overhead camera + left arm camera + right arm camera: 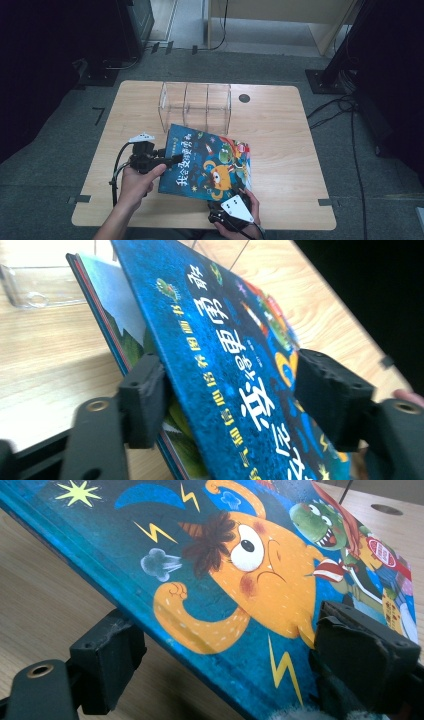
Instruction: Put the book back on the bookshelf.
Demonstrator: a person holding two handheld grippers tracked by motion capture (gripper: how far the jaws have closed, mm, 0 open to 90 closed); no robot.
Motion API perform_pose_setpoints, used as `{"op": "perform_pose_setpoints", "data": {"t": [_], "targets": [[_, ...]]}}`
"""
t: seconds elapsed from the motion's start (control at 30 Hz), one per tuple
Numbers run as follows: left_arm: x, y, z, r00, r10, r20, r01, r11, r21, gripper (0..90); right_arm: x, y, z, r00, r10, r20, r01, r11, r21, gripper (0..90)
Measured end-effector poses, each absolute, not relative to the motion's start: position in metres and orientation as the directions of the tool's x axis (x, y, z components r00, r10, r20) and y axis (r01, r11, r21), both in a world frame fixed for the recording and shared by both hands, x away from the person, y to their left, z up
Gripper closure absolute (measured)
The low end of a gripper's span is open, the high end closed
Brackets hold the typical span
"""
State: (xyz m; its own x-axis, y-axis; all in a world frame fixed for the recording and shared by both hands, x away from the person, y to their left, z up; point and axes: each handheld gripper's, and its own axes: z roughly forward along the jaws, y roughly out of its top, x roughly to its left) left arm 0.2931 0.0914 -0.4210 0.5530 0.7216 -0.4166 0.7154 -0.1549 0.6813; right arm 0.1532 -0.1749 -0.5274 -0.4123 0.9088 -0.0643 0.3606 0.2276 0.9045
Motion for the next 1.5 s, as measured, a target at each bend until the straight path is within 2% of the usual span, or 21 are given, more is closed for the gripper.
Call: {"op": "perform_pose_setpoints", "data": {"t": [0.17,0.27,0.37,0.47,0.57,0.63,0.77,0.83,1.0,1.1,1.3,1.4,1.5], "targets": [[0.292,0.089,-0.422,0.569,0.75,-0.338,0.693,-0.215,0.688,29.5,0.154,-0.174,-0.528,-0.414,0.908,-0.068,0.364,0.234,0.901,12.8],[0.289,0.088,-0.421,0.567,0.782,-0.259,0.673,-0.259,0.693,25.0,0.154,-0.174,-0.528,-0.411,0.91,-0.061,0.365,0.226,0.903,12.9],[0.29,0.089,-0.423,0.58,0.772,-0.261,0.682,-0.284,0.674,25.6,0.154,-0.174,-0.528,-0.407,0.911,-0.071,0.356,0.229,0.906,13.1],[0.295,0.096,-0.432,0.514,0.82,-0.252,0.714,-0.246,0.656,23.1,0.154,-0.173,-0.528,-0.41,0.909,-0.077,0.352,0.236,0.906,13.1],[0.3,0.107,-0.445,0.461,0.819,-0.341,0.769,-0.177,0.614,24.0,0.155,-0.174,-0.527,-0.41,0.91,-0.062,0.357,0.223,0.907,13.1],[0.302,0.112,-0.45,0.454,0.779,-0.433,0.798,-0.14,0.586,22.9,0.155,-0.175,-0.527,-0.411,0.91,-0.054,0.361,0.217,0.907,13.1],[0.308,0.116,-0.453,0.418,0.746,-0.519,0.829,-0.079,0.554,26.1,0.155,-0.175,-0.527,-0.412,0.91,-0.048,0.363,0.212,0.908,13.1],[0.312,0.115,-0.453,0.412,0.723,-0.554,0.841,-0.068,0.537,30.8,0.155,-0.175,-0.527,-0.413,0.909,-0.051,0.361,0.215,0.908,13.1],[0.319,0.109,-0.453,0.422,0.701,-0.575,0.861,-0.111,0.497,39.5,0.155,-0.174,-0.527,-0.416,0.907,-0.06,0.358,0.224,0.906,13.1],[0.324,0.108,-0.452,0.429,0.691,-0.582,0.867,-0.133,0.48,51.8,0.155,-0.176,-0.527,-0.416,0.908,-0.044,0.363,0.21,0.908,13.1],[0.335,0.112,-0.448,0.433,0.638,-0.637,0.885,-0.165,0.436,57.4,0.156,-0.177,-0.527,-0.411,0.911,-0.033,0.373,0.201,0.906,13.1],[0.338,0.117,-0.446,0.396,0.594,-0.701,0.908,-0.135,0.398,64.7,0.156,-0.178,-0.527,-0.414,0.91,-0.017,0.382,0.19,0.904,13.1],[0.339,0.119,-0.443,0.381,0.573,-0.725,0.915,-0.121,0.385,68.4,0.156,-0.179,-0.526,-0.415,0.91,-0.006,0.383,0.181,0.906,13.2]]}}
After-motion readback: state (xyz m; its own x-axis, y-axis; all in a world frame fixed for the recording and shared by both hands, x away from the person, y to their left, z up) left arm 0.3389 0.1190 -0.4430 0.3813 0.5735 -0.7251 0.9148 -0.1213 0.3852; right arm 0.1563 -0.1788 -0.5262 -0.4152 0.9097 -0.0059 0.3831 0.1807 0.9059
